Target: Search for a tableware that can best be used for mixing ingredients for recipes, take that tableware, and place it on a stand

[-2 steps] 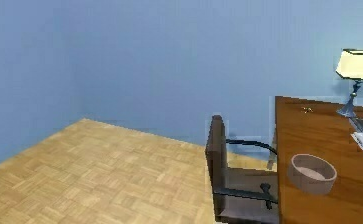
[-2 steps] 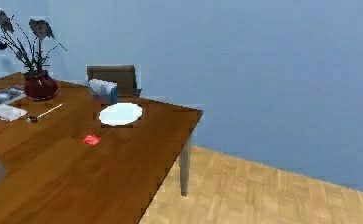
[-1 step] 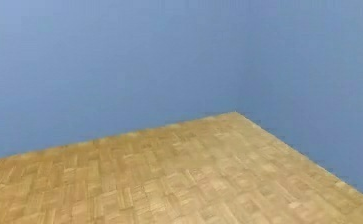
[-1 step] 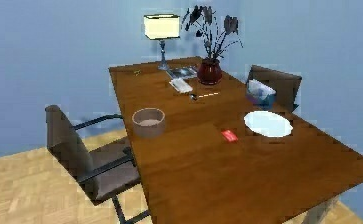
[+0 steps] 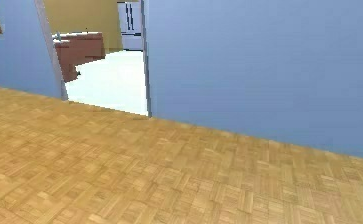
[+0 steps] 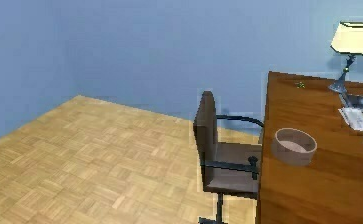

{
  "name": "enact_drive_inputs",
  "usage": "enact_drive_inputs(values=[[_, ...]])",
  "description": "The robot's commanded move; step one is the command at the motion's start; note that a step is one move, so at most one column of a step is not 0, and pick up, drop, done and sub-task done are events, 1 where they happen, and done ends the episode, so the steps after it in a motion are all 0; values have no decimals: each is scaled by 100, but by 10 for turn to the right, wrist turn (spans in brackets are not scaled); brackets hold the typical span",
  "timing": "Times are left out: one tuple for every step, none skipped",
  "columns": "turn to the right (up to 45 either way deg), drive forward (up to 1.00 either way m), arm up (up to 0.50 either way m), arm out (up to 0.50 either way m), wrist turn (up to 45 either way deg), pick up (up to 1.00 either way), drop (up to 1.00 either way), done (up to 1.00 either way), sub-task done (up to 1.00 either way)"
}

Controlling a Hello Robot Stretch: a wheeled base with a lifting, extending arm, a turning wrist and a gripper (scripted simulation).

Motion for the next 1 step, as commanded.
enact_drive_inputs(values=[[-90,0,0,0,0,0,0,0,0]])
